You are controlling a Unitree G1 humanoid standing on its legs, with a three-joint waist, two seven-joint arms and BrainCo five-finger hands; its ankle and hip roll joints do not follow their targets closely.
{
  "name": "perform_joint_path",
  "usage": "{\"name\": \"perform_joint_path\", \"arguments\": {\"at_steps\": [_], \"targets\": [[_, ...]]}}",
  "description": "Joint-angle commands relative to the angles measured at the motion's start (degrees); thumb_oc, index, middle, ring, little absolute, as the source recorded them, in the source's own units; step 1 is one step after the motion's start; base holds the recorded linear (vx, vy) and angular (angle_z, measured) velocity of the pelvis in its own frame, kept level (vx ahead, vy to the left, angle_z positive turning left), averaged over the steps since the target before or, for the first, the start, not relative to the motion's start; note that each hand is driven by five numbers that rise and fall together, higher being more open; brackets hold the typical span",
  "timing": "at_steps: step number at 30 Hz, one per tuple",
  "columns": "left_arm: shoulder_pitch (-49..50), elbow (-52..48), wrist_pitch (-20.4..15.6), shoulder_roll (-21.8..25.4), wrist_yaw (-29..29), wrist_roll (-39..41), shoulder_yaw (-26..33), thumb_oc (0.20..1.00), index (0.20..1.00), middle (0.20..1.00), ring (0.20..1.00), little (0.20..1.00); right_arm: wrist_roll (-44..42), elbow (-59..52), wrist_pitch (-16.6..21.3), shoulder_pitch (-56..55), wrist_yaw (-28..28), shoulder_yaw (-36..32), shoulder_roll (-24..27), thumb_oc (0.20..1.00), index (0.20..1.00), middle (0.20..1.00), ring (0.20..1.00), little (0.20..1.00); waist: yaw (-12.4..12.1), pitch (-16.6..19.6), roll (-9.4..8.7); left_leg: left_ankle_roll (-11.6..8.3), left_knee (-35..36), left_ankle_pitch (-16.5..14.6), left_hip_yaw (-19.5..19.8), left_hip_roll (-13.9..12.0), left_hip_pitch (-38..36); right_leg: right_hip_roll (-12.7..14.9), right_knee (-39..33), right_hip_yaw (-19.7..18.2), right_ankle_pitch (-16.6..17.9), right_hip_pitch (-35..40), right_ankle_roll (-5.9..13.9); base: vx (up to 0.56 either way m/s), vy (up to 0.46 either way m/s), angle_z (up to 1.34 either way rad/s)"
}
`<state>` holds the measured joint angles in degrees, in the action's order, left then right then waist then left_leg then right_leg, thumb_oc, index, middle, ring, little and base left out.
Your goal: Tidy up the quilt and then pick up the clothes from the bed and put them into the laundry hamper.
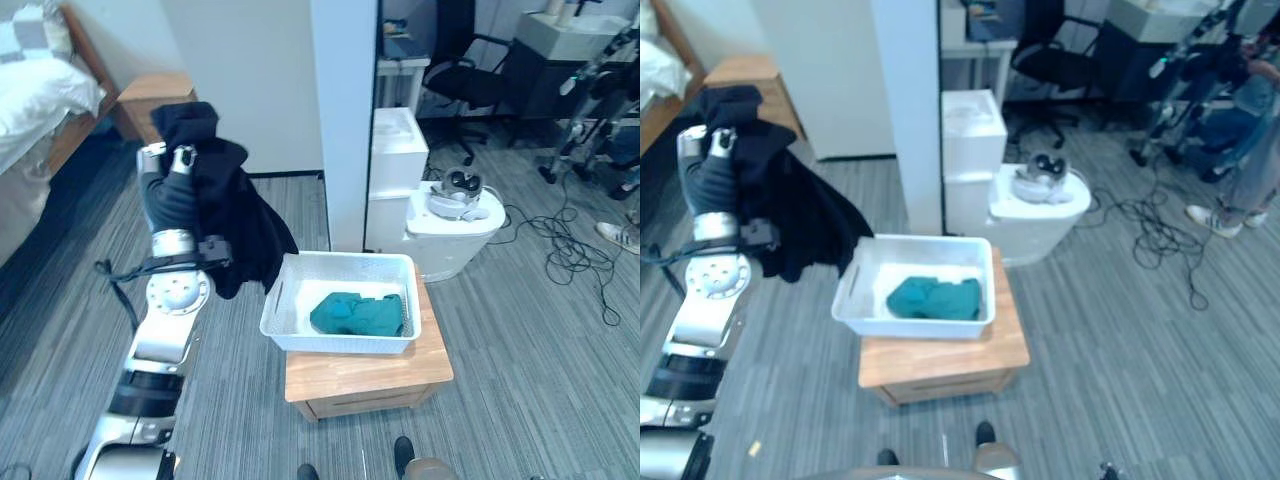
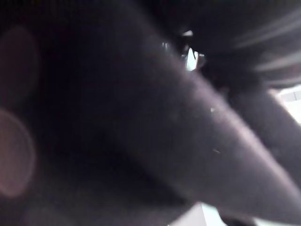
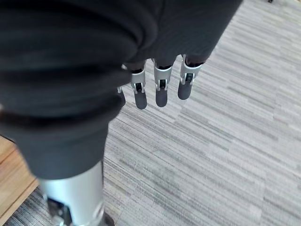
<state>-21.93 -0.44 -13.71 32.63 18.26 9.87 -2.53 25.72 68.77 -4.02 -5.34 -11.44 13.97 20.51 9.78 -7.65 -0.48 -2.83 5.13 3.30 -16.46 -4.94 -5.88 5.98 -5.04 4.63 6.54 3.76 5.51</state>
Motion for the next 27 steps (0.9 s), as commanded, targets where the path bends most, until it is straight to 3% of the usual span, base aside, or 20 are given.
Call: {"name": "perform_joint_path", "arguments": {"at_steps": [1,8,9,12,13,14,15,16,17,21,27], "targets": [[-8.7,3.3,-1.9,2.0,3.2,-3.8,-0.9,0.2,0.2,0.2,0.2,0.2,-4.5,2.6,0.0,4.2,-1.4,1.7,0.2,1.0,1.0,1.0,1.0,1.0,-0.4,0.9,-0.3,-3.63,-0.1,-5.2,-1.9,-1.7,-4.6,0.7,0.7,-1.5,-8.0,2.5,3.62,0.06,-0.004,-0.22],[-11.1,11.5,0.8,-0.1,3.6,-5.0,-5.2,0.2,0.2,0.2,0.2,0.2,-6.5,0.1,0.4,3.2,-1.9,2.4,-1.2,1.0,1.0,1.0,1.0,1.0,1.0,0.7,-0.37,-3.76,-0.1,-5.1,-2.8,-1.9,-4.9,0.4,1.0,-2.4,-8.2,2.1,3.54,0.04,-0.001,-0.09],[-10.6,18.2,3.6,-1.3,2.7,-6.8,-8.0,0.2,0.2,0.2,0.2,0.2,-7.1,-0.7,0.3,3.8,-2.2,2.7,-1.2,1.0,1.0,1.0,1.0,1.0,1.8,0.2,-0.3,-3.76,-0.1,-5.1,-3.5,-2.0,-4.8,0.3,1.1,-2.9,-8.1,1.5,3.59,0.04,0.002,-0.08],[-10.1,22.5,6.0,-1.7,2.0,-10.4,-9.9,0.2,0.2,0.2,0.2,0.2,-7.1,-1.1,0.2,4.1,-2.3,2.9,-1.3,1.0,1.0,1.0,1.0,1.0,2.2,-0.2,-0.24,-3.77,-0.1,-5.0,-4.1,-2.0,-4.5,0.2,1.3,-3.2,-8.0,0.8,3.58,0.03,0.001,-0.09],[-9.9,24.5,7.4,-2.0,1.6,-12.5,-11.1,0.269,0.269,0.269,0.269,0.269,-7.1,-1.3,0.2,4.2,-2.4,2.9,-1.4,1.0,1.0,1.0,1.0,1.0,2.4,-0.4,-0.21,-3.75,-0.1,-5.0,-4.3,-2.0,-4.4,0.2,1.4,-3.5,-8.0,0.5,3.6,0.04,0.005,-0.05],[-9.2,27.8,8.5,-2.6,1.2,-13.7,-12.2,0.485,0.485,0.485,0.485,0.485,-7.6,-1.5,0.2,4.2,-2.7,2.6,-1.5,1.0,1.0,1.0,1.0,1.0,2.7,-0.8,-0.18,-3.7,-0.1,-5.1,-4.5,-2.0,-4.5,0.3,1.5,-3.6,-8.1,0.5,3.7,0.03,0.017,-0.06],[-8.6,35.3,10.4,-4.1,-0.5,-14.0,-13.8,1.0,1.0,1.0,1.0,1.0,-8.2,-1.3,-0.1,4.2,-2.8,2.2,-1.5,1.0,1.0,1.0,1.0,1.0,3.1,-1.2,0.02,-3.71,-0.1,-5.0,-5.0,-2.0,-4.2,0.1,1.5,-4.0,-8.0,0.0,3.72,0.01,0.014,-0.11],[-8.7,35.4,10.3,-4.1,-0.5,-14.0,-13.8,1.0,1.0,1.0,1.0,1.0,-8.2,-1.3,-0.1,4.3,-2.8,2.1,-1.6,1.0,1.0,1.0,1.0,1.0,3.0,-1.0,0.06,-3.75,-0.1,-4.9,-5.2,-2.0,-3.9,0.1,1.5,-4.1,-7.8,-0.3,3.64,0.06,0.018,-0.19],[-8.7,45.6,11.4,-6.0,-2.2,-13.1,-14.6,1.0,1.0,1.0,1.0,1.0,-8.4,0.0,-0.3,4.4,-2.6,2.1,-1.5,1.0,1.0,1.0,1.0,1.0,3.8,-1.1,0.32,-3.73,-0.1,-5.1,-5.7,-1.9,-4.3,0.0,1.5,-4.5,-7.8,-0.3,3.69,0.08,0.002,-0.18],[-9.2,57.9,12.6,-6.7,-2.7,-12.3,-14.2,1.0,1.0,1.0,1.0,1.0,-7.1,1.8,-0.9,4.2,-2.2,3.3,-1.5,1.0,1.0,1.0,1.0,1.0,4.3,-0.4,0.57,-4.09,-0.1,-4.9,-6.2,-2.1,-4.1,-0.2,1.1,-4.9,-7.4,-0.6,3.79,0.06,-0.003,-0.19],[-6.9,60.0,11.2,-6.4,-0.7,-7.3,-10.1,1.0,1.0,1.0,1.0,1.0,-7.1,2.5,-0.5,3.4,-2.0,5.1,-2.0,1.0,1.0,1.0,1.0,1.0,3.3,0.0,0.25,-4.35,-0.1,-4.9,-5.9,-2.5,-4.5,-0.4,0.8,-4.6,-7.6,-0.1,3.74,0.02,-0.024,-0.02]]}}
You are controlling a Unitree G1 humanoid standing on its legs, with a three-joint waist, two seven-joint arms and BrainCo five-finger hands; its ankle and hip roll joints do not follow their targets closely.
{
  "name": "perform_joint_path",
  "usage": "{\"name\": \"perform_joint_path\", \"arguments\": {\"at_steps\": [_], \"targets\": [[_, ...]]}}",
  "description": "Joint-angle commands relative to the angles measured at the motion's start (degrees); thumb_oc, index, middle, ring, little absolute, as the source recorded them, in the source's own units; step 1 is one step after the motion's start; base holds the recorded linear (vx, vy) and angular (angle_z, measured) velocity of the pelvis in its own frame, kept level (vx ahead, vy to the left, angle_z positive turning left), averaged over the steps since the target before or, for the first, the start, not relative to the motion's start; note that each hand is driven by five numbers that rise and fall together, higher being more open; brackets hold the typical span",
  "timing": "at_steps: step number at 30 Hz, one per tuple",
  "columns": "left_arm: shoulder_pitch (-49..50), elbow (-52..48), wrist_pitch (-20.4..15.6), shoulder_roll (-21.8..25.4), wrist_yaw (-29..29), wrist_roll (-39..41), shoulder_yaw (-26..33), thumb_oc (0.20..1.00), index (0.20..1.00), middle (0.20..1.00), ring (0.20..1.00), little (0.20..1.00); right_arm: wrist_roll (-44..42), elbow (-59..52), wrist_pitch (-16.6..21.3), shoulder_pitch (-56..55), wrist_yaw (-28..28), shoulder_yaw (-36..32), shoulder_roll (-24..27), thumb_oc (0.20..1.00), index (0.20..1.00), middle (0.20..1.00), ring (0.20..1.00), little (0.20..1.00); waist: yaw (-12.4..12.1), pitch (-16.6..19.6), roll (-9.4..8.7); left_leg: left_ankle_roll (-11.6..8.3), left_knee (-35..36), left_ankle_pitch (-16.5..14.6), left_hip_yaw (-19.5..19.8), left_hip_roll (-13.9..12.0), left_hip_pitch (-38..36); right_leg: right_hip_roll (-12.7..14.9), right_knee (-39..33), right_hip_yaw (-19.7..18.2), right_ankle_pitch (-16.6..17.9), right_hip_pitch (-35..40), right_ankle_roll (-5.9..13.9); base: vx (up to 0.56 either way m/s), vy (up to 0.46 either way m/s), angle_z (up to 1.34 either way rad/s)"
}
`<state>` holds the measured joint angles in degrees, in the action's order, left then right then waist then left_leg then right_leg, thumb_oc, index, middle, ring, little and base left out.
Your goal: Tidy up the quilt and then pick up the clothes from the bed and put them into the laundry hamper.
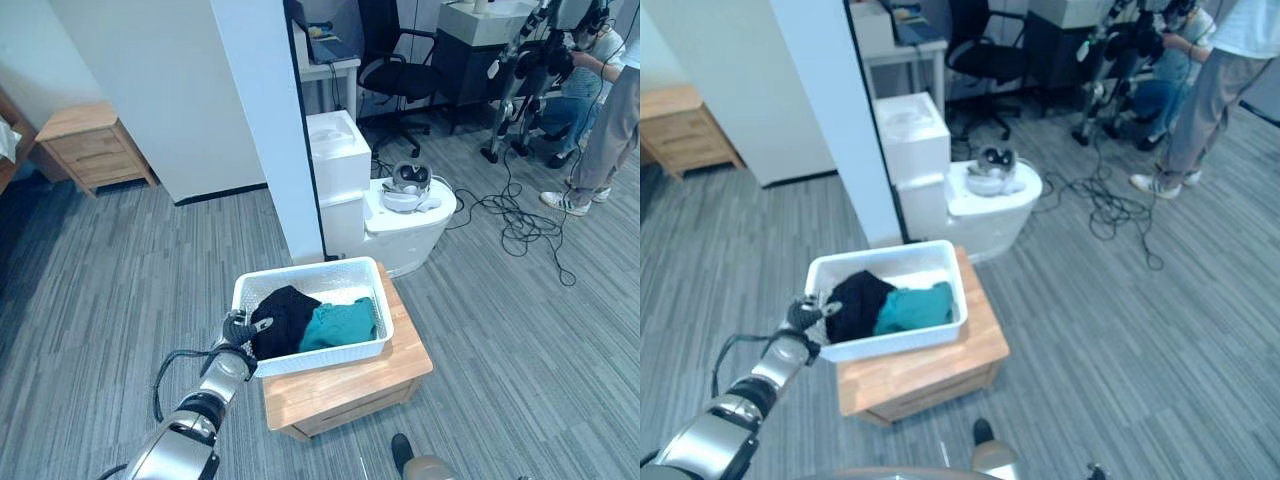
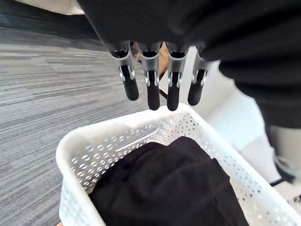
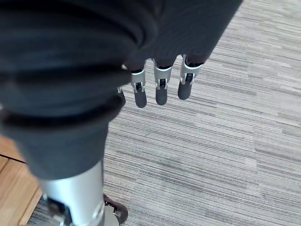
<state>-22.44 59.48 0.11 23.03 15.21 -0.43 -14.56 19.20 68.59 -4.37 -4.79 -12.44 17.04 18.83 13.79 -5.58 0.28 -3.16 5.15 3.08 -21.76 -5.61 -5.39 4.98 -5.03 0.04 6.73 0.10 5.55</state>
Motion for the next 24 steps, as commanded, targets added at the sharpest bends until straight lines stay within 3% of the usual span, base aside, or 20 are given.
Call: {"name": "perform_joint_path", "arguments": {"at_steps": [1,3,11,19,24], "targets": [[-5.3,-0.3,-2.9,3.3,2.4,3.7,2.7,1.0,1.0,1.0,1.0,1.0,-0.7,2.6,0.0,2.8,-1.0,2.1,-0.4,1.0,1.0,1.0,1.0,1.0,-1.0,-2.0,-0.58,-4.05,-0.1,-4.7,-0.4,-1.8,-5.2,0.5,0.8,0.1,-7.8,3.9,3.65,0.02,-0.038,0.01],[-0.4,-2.1,-5.1,3.5,3.6,11.1,8.4,1.0,1.0,1.0,1.0,1.0,-1.9,2.6,0.2,3.2,-1.0,1.7,-0.9,1.0,1.0,1.0,1.0,1.0,-2.1,-2.2,-0.73,-4.11,-0.1,-4.8,0.1,-1.9,-5.9,0.5,0.7,0.6,-8.3,5.1,3.49,0.01,-0.018,0.0],[11.8,-0.3,-6.4,1.2,3.9,18.1,16.2,1.0,1.0,1.0,1.0,1.0,-1.9,2.4,0.3,5.6,-1.1,1.9,-2.5,1.0,1.0,1.0,1.0,1.0,-5.4,-1.5,-1.1,-4.23,-0.1,-4.4,1.8,-2.3,-6.1,0.2,0.6,1.8,-9.0,6.4,2.79,0.01,-0.011,0.06],[20.0,12.8,-1.2,-5.5,1.5,10.1,15.1,1.0,1.0,1.0,1.0,1.0,-3.7,2.6,0.6,10.3,-1.6,1.7,-3.0,1.0,1.0,1.0,1.0,1.0,-7.8,-1.2,-1.6,-3.78,-0.1,-4.7,2.7,-2.3,-6.5,0.2,0.7,2.6,-9.3,7.1,2.36,0.0,0.013,0.14],[23.3,20.7,3.1,-8.1,-0.7,-0.3,11.3,1.0,1.0,1.0,1.0,1.0,-3.5,0.6,1.0,14.5,-0.4,4.1,-3.9,1.0,1.0,1.0,1.0,1.0,-9.7,-0.6,-2.02,-3.48,-0.1,-4.8,3.1,-2.3,-6.1,0.4,0.7,3.2,-9.2,7.1,2.27,-0.02,0.028,0.1]]}}
